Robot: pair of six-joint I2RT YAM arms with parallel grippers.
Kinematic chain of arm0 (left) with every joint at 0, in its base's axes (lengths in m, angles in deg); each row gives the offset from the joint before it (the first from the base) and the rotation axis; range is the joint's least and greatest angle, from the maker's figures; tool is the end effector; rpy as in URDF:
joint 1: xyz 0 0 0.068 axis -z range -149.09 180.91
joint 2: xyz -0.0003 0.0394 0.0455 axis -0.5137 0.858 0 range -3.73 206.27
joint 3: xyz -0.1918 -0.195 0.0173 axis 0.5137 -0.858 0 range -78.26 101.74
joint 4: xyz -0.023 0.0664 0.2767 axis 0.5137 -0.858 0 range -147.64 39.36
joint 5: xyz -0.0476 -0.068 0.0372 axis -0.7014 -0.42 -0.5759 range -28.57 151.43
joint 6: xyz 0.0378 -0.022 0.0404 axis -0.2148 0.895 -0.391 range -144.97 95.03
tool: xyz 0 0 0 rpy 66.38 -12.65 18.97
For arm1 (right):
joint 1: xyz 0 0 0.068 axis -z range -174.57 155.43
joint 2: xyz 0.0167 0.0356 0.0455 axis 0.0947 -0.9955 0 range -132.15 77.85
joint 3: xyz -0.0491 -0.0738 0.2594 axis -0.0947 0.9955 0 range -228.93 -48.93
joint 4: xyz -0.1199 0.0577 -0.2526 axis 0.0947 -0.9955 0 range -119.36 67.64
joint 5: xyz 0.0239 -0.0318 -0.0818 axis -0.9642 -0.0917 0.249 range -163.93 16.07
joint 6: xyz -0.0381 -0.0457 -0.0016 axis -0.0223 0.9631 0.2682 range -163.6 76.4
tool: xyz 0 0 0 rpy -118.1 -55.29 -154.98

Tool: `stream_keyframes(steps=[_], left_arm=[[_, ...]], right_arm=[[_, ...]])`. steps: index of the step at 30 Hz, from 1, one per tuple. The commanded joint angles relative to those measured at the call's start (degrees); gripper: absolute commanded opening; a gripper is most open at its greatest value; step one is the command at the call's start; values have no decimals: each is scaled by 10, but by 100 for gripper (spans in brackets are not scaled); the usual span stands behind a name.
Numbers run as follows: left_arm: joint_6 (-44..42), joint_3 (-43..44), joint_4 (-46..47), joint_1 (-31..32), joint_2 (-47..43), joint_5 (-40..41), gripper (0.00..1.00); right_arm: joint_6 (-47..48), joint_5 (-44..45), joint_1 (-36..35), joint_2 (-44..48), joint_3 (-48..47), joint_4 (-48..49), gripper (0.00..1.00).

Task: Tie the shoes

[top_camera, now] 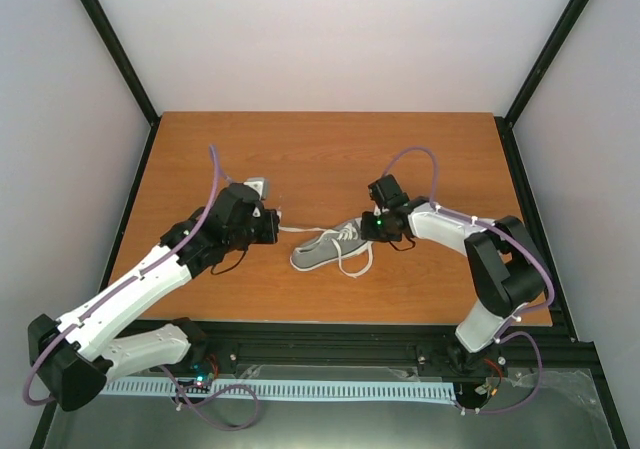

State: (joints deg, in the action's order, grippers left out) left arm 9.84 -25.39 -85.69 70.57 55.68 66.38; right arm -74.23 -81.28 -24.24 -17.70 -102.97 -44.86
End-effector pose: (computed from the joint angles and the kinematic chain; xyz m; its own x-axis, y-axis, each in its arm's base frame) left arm 0.1937 -0.1556 0.2926 -0.7542 -0.1134 -0.6467 0.1896 0.9054 -0.3799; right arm 0.2921 0.1728 0.1378 -0.9470 0.0421 -0.3184 -0.0664 0.9443 0.3224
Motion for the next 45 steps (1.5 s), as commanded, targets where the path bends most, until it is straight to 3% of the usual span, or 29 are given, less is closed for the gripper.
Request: stream_keyframes(steps=[1, 9, 14, 23, 31, 35, 39, 45], left_arm=[[35, 16, -26, 1, -14, 7, 1], [49, 18, -46, 2, -55, -6, 1], [60, 23, -42, 1, -63, -11, 1], [56, 27, -32, -1, -16, 10, 1], [42, 28, 1, -19, 1, 10, 1], [14, 48, 26, -61, 27, -21, 1], [-16, 82, 45, -103, 66, -72, 1], [-35, 101, 54, -105, 107, -121, 1]], right_arm=[[29, -84, -25, -39, -17, 114, 3], [38, -146, -27, -109, -87, 135, 3], [42, -139, -28, -111, -107, 125, 3], [62, -6, -20, 4, -71, 43, 3], [35, 74, 26, 156, 9, -22, 3], [16, 112, 71, 215, 33, -61, 3], [11, 145, 94, 245, 54, -65, 3], [-6, 104, 95, 225, 78, -54, 3]])
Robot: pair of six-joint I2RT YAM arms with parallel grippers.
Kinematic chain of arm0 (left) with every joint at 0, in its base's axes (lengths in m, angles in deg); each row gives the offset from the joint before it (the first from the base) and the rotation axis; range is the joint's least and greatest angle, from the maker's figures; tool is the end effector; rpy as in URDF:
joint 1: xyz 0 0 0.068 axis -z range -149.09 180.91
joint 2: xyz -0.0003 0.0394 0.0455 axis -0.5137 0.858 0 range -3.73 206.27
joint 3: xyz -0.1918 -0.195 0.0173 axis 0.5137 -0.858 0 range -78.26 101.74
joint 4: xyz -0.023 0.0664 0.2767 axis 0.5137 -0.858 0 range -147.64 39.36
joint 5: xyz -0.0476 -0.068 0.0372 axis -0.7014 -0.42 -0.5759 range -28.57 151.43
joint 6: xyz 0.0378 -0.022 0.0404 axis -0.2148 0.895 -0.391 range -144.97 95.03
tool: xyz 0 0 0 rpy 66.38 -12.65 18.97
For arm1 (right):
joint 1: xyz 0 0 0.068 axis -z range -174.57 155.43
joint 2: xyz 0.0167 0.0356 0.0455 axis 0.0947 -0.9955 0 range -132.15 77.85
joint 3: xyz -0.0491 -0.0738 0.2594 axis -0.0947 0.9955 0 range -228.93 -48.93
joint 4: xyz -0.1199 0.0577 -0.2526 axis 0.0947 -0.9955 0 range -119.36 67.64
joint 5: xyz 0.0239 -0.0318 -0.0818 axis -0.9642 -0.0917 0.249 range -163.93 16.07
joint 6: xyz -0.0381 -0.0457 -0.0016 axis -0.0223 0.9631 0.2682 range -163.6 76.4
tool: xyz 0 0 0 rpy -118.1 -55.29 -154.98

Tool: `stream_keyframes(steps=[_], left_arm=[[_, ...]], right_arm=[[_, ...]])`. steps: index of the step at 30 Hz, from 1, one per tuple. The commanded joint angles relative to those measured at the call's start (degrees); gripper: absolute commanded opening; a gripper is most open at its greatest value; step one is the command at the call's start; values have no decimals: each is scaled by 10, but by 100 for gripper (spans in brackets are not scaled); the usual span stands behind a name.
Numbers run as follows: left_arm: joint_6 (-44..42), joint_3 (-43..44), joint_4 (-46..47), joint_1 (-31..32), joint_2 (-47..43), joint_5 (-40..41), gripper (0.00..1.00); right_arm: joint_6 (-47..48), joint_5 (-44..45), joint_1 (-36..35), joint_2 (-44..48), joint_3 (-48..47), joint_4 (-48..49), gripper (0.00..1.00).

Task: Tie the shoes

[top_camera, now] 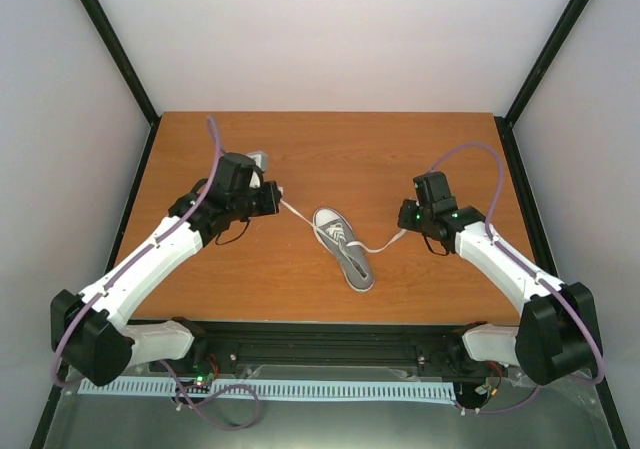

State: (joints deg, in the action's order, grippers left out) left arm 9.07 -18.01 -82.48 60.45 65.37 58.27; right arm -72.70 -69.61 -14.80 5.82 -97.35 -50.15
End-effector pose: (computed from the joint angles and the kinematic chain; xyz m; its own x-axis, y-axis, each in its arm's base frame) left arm 0.2521 -0.1455 0.3023 -0.7660 -0.2083 -0.6082 0.1206 0.8827 -0.4542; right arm 0.2670 0.0948 0.2207 -0.7871 0.2269 -0.5736 0.0938 0.9631 0.2522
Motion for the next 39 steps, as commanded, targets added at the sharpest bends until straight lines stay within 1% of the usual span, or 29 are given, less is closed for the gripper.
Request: stream_keyframes(steps=[1, 5, 9, 12, 16, 20, 23, 27, 28, 29, 31, 32, 33, 34, 36, 38, 39], left_arm=[[-26, 23, 26, -4, 10, -43, 1], [-20, 4, 36, -8, -1, -37, 1], [-28, 6, 33, -34, -10, -32, 1], [-36, 8, 33, -67, -17, -51, 1], [-46, 8, 35, -73, -11, -79, 1], [-66, 18, 8, -76, -10, -51, 1], [-76, 18, 10, -77, -13, -90, 1], [-89, -9, 46, -77, -19, -163, 1], [-92, -17, 66, -77, -20, -183, 1], [-97, -22, 80, -77, -20, -205, 1], [-112, -28, 105, -77, -13, -257, 1], [-120, -28, 114, -77, -5, -285, 1], [-131, -26, 123, -76, 4, -312, 1], [-144, -26, 131, -74, 12, -341, 1], [-165, -23, 148, -65, 31, -400, 1], [-188, -20, 159, -49, 41, -440, 1], [-196, -19, 164, -42, 44, -455, 1]], right_arm=[[-27, -19, 1, -11, 28, 6, 3], [-39, -36, 1, -8, 39, 21, 3], [-30, -24, 1, 1, 28, 9, 3], [-18, -15, 1, 6, 18, -2, 3], [-17, -16, 1, 5, 19, -4, 3], [-23, -24, 1, 2, 27, 4, 3], [-24, -23, 1, -4, 34, 11, 3], [-15, -13, 4, -27, 32, 16, 3], [-14, -16, 7, -34, 28, 16, 5], [-13, -21, 11, -40, 24, 15, 14], [-11, -26, 19, -44, 15, 10, 46], [-9, -26, 23, -40, 13, 11, 60], [-4, -28, 24, -31, 13, 17, 70], [5, -35, 25, -19, 14, 26, 75], [31, -82, 25, 9, 20, 61, 79], [64, -182, 25, 39, 28, 119, 80], [82, -261, 25, 50, 33, 154, 80]])
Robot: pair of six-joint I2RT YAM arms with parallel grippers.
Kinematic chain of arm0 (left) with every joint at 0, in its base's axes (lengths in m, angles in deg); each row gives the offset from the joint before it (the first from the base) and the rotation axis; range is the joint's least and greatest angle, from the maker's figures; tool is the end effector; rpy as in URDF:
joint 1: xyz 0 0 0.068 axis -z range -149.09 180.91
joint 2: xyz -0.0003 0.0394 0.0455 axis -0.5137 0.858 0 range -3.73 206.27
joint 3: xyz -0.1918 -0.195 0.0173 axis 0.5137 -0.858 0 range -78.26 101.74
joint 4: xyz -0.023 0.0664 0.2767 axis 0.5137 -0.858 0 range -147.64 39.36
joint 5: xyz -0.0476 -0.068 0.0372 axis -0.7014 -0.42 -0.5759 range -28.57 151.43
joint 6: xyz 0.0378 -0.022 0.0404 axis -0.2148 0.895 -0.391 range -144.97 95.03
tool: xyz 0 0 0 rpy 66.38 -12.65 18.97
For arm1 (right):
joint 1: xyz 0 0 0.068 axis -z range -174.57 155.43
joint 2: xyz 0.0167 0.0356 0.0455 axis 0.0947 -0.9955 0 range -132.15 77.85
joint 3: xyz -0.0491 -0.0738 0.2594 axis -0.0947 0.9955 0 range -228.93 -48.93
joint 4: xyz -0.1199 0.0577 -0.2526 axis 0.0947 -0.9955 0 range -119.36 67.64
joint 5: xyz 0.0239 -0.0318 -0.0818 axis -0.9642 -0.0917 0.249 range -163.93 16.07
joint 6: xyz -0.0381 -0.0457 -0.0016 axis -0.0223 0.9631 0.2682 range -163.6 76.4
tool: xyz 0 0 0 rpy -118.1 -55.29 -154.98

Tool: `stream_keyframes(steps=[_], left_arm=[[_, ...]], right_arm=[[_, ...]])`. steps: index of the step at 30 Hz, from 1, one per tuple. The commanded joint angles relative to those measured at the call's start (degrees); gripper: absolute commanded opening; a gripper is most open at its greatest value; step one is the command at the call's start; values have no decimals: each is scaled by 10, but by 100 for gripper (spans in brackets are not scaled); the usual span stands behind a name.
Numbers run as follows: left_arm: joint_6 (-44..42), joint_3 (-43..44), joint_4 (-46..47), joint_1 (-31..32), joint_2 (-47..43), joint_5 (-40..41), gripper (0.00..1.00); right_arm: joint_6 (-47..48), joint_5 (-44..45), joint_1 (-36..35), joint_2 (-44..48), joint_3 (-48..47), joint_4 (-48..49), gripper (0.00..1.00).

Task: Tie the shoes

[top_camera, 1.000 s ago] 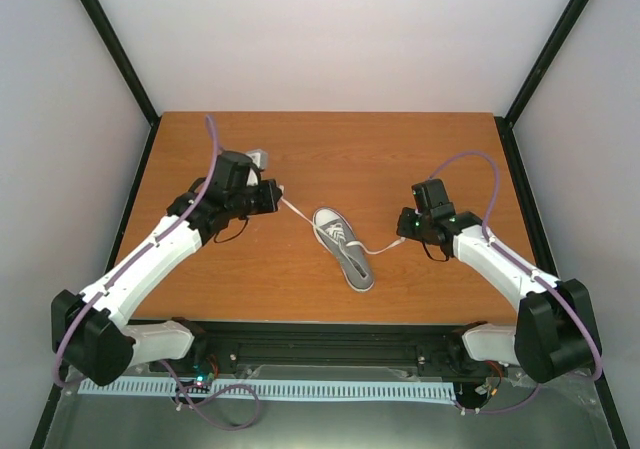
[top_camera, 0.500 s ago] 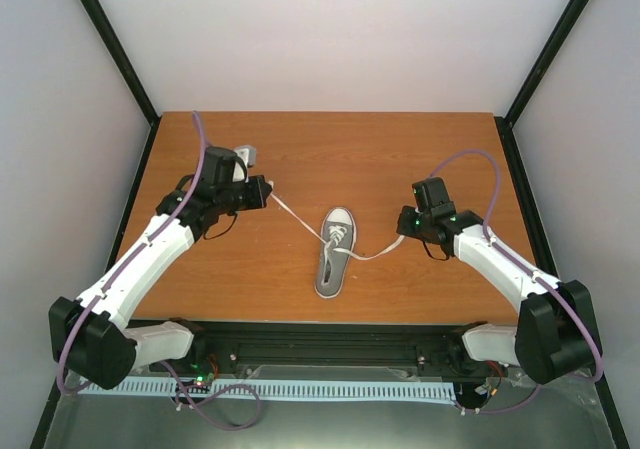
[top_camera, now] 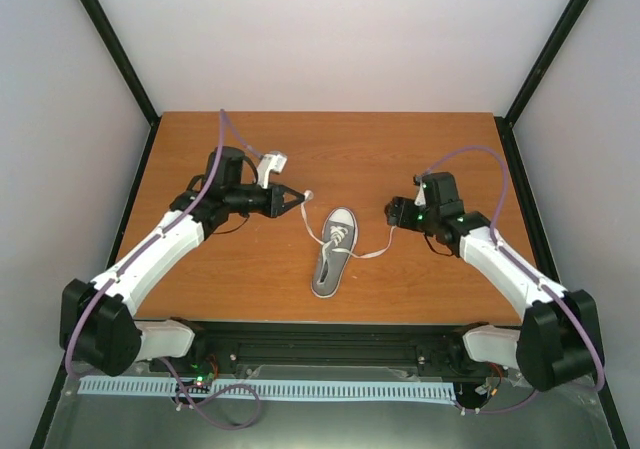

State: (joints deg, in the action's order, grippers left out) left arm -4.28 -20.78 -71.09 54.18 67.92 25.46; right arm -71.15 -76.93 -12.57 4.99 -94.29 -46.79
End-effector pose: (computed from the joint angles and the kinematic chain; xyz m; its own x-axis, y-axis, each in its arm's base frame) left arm 0.2686 -0.1433 0.2951 -0.7582 0.0148 -0.6519 0.5301 0.5962 -0.6029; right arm 0.2674 0.0892 0.2028 -0.8208 0.2190 -0.5275 0.0454 0.9457 0.3220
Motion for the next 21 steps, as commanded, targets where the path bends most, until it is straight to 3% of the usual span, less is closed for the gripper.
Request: stream_keyframes(steps=[1, 4, 5, 9, 15, 21], left_arm=[[-67, 8, 57, 26, 22, -143, 1], [-56, 5, 84, 33, 32, -182, 1], [-50, 1, 93, 36, 32, -190, 1], [-61, 5, 74, 60, 31, -190, 1], [-63, 9, 58, 76, 21, -189, 1], [-53, 17, 55, 77, 24, -216, 1]], right_arm=[[78, -270, 3, 65, 5, 153, 80], [85, -433, -4, 71, 8, 229, 80], [97, -448, -11, 69, 6, 235, 78], [168, -444, -52, 57, -8, 226, 76], [151, -522, -68, 30, 24, 343, 76], [191, -559, -82, 18, 14, 339, 76]])
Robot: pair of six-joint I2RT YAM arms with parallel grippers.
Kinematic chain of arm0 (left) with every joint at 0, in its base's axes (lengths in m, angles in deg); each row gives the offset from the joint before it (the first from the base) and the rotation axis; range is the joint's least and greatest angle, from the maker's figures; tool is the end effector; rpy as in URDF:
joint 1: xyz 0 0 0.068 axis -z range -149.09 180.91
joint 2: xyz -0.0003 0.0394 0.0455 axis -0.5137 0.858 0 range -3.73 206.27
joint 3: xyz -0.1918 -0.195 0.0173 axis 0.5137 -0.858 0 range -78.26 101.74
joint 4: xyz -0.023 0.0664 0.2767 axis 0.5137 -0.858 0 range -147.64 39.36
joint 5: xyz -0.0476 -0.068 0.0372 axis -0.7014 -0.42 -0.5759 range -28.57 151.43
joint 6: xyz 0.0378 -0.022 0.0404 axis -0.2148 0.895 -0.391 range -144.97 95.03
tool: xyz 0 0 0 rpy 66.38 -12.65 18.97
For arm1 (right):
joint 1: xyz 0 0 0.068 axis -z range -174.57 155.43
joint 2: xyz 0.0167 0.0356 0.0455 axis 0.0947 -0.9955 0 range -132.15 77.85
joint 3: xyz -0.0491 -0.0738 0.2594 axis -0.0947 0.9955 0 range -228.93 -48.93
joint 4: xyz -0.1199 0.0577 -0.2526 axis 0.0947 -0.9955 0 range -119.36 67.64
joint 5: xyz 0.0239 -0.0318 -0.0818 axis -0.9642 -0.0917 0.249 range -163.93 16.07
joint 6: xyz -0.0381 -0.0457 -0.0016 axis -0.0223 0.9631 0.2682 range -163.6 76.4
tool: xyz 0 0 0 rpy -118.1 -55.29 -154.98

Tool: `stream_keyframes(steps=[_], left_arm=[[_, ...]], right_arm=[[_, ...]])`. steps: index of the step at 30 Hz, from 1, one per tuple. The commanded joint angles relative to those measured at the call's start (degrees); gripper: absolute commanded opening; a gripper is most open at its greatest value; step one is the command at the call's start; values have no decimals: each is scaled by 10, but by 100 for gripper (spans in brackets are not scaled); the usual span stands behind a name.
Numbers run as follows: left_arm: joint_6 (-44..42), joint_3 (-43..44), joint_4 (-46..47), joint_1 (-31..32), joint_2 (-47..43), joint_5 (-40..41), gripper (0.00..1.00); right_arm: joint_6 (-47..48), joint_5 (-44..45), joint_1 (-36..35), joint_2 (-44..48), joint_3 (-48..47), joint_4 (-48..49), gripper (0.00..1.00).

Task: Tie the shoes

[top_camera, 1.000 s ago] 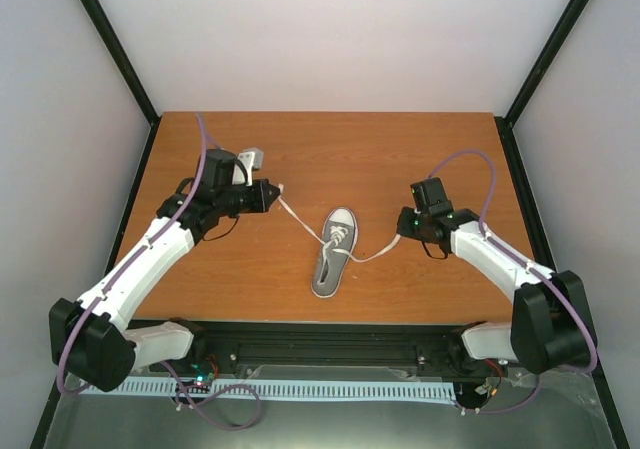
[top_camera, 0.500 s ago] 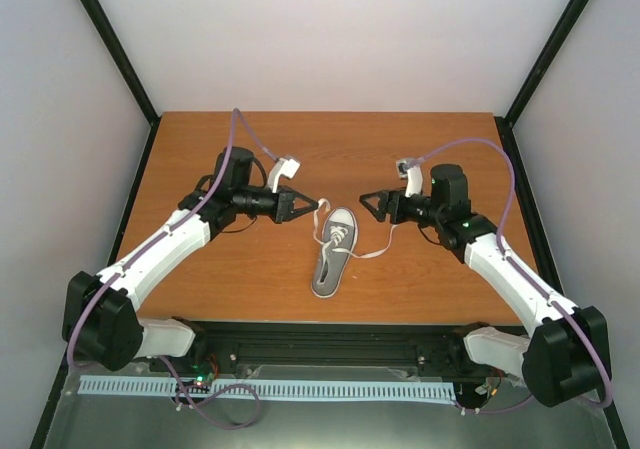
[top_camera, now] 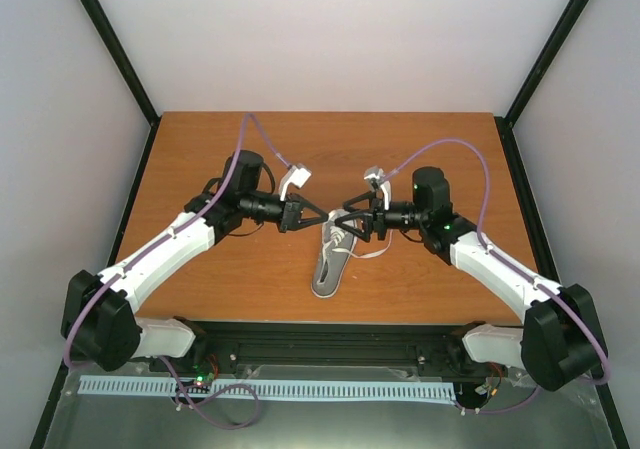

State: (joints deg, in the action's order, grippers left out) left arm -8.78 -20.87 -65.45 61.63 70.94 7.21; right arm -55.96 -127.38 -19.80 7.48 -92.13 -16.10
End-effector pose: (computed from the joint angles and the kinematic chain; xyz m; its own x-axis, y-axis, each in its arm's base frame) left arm 0.2487 -0.1889 0.2933 -0.6867 0.2184 -0.6934 0.7269 0.2212 -0.6502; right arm 0.2495 0.1562 0.2576 -0.5151 -0.1018 -0.8511 -0.8420 0.2461 0.4802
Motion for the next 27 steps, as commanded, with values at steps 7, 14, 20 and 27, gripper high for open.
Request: stream_keyframes(steps=[7, 14, 20, 27], left_arm=[[3, 1, 31, 3, -15, -15, 1], [51, -64, 160, 3, -37, 30, 1], [51, -105, 251, 5, -42, 70, 91], [11, -140, 298, 29, 18, 114, 95]], right_arm=[[117, -108, -21, -48, -70, -67, 52], [121, -38, -21, -28, -66, -93, 3], [85, 29, -22, 18, -56, -74, 3], [39, 112, -22, 58, -40, -39, 3]])
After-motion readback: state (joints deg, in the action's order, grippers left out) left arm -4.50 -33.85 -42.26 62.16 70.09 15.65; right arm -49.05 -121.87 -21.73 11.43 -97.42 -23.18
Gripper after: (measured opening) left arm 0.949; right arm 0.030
